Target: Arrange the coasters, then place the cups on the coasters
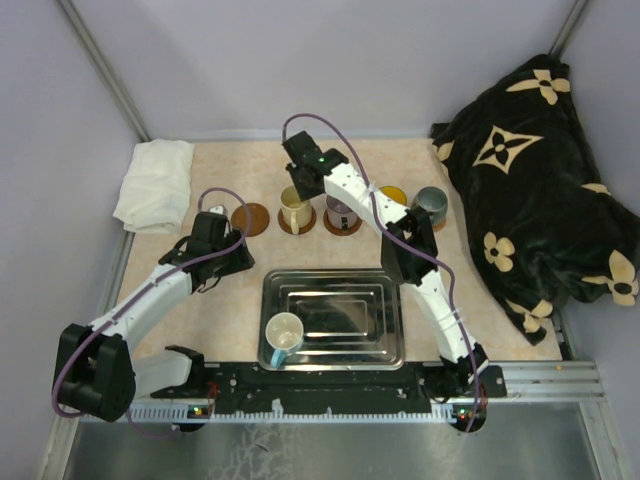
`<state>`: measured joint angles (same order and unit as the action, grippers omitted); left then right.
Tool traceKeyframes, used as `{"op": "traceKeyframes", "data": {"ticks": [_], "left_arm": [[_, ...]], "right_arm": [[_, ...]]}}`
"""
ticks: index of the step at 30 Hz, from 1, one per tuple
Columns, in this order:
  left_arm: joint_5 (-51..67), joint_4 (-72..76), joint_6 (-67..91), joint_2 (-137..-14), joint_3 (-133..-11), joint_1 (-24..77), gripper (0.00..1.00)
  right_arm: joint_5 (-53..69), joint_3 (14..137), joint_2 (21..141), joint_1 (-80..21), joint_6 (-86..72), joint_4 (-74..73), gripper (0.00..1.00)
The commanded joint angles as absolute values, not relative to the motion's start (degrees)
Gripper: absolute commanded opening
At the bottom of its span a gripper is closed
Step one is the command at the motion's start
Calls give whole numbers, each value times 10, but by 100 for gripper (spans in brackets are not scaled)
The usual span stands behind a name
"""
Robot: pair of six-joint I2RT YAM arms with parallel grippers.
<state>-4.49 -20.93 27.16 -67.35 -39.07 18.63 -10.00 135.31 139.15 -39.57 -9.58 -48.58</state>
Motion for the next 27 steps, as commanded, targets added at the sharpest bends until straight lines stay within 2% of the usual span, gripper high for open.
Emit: {"op": "traceKeyframes", "data": {"ticks": [1,4,9,12,14,19,24,27], "left_arm": [[-45,-195,267,-674,-389,190,62],[-44,-195,268,-672,-387,190,62],[-45,-195,270,-670,-386,190,62],[-45,-194,270,-666,-386,189,62],[-49,-195,269,-664,-387,190,63],[-60,-202,266,-636,-395,190,67],[-62,-217,264,-594,-399,190,68],[-57,-239,267,-570,-403,190,68]], "right_arm": [[-109,1366,1390,-392,-92,-458,28],[-110,1367,1388,-392,-93,-455,34],[-114,1362,1373,-393,-93,-438,36],[-122,1353,1354,-394,-92,-419,43],[-128,1346,1339,-393,-91,-406,44],[-155,1330,1291,-394,-91,-381,60],[-191,1224,1193,-397,-98,-317,76],[-209,1140,1120,-397,-103,-265,77]]}}
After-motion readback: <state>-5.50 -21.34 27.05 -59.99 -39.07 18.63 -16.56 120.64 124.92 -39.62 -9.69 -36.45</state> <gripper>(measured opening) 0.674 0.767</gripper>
